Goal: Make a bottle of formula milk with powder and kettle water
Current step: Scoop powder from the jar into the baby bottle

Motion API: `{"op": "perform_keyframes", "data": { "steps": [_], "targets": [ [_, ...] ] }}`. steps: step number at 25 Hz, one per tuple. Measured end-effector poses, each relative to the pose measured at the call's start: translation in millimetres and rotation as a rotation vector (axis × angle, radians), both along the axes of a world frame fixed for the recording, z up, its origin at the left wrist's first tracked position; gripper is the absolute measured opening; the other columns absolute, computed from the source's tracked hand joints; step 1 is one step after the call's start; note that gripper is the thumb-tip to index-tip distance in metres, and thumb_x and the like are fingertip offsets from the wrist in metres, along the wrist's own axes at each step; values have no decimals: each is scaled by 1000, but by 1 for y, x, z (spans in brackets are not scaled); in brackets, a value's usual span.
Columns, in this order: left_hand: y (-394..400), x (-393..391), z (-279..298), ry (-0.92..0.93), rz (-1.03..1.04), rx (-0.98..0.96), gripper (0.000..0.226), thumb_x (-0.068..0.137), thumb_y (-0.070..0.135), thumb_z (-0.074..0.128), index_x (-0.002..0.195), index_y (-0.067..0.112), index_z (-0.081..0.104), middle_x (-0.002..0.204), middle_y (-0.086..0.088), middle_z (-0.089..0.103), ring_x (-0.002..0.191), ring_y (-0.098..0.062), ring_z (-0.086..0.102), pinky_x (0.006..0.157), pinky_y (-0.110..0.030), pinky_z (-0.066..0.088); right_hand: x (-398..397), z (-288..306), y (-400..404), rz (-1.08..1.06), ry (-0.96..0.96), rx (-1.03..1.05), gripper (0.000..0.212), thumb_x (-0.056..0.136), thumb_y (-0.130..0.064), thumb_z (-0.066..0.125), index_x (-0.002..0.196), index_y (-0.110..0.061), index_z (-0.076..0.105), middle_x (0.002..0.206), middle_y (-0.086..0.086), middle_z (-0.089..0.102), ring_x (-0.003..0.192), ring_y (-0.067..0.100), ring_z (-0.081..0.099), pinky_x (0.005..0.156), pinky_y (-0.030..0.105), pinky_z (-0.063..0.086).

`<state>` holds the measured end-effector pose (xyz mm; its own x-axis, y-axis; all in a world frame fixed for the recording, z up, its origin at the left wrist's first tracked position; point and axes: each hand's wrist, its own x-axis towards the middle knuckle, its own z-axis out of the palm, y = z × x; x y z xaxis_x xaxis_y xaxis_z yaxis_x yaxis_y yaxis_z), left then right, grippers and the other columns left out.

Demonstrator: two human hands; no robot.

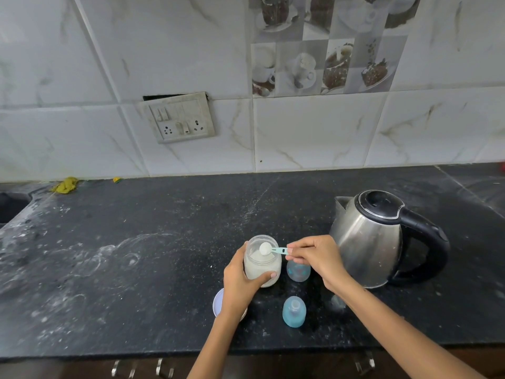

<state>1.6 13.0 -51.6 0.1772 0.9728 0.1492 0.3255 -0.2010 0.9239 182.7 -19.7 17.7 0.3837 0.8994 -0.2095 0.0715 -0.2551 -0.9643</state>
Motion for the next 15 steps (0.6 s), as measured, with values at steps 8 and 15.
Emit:
{"op": "perform_keyframes", "data": {
  "steps": [8,15],
  "targets": [
    [-14,4,16,41,107,108,86,73,20,81,143,26,31,150,13,33,137,-5,33,109,-22,27,7,6,-14,-62,146,35,10,80,3,74,87,-5,77,82,11,77,76,18,76,66,19,60],
    [-54,62,21,-71,-108,265,59,92,14,59,143,16,30,158,5,20,142,3,17,110,-6,16,39,6,-51,-278,194,151,11,80,3,75,82,-8,76,76,6,78,73,17,76,61,14,57]
  ]
}}
